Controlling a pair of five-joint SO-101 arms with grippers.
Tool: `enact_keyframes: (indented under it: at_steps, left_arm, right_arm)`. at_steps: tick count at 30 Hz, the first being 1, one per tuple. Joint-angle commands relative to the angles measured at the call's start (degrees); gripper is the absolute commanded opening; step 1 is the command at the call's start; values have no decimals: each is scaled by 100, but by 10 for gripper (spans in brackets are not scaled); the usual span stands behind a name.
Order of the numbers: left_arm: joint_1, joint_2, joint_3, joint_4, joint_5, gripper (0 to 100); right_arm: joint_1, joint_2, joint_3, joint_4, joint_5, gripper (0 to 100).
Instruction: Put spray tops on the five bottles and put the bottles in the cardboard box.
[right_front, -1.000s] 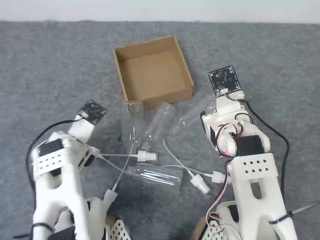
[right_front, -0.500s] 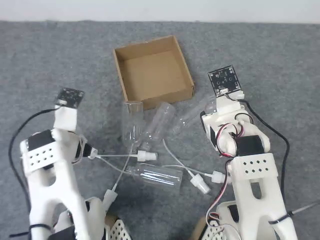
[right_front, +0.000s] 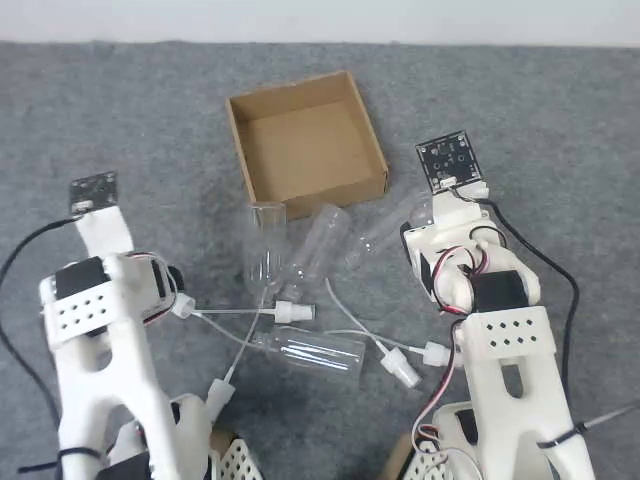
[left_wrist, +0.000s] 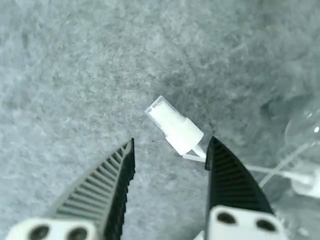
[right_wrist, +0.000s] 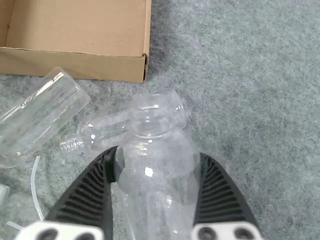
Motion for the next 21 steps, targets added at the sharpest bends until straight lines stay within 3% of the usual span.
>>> enact_keyframes:
  at_steps: [1,7,11,15,21]
  left_arm:
    - [9,9,-268,62,738,216]
    - [18,9,-57,-9,1486,216]
    - [9,9,251,-492,1767,214]
    - [9,9,462,-888,1943,213]
    - [26,18,435,-870,1987,213]
  right_arm:
    - [92,-215,-53,-119,88,32]
    - [92,-215,-44,-119,88,32]
    - [75,-215,44,-215,88,32]
    - [75,-215,220,-488,97,32]
    - [66,-215,220,-488,97,32]
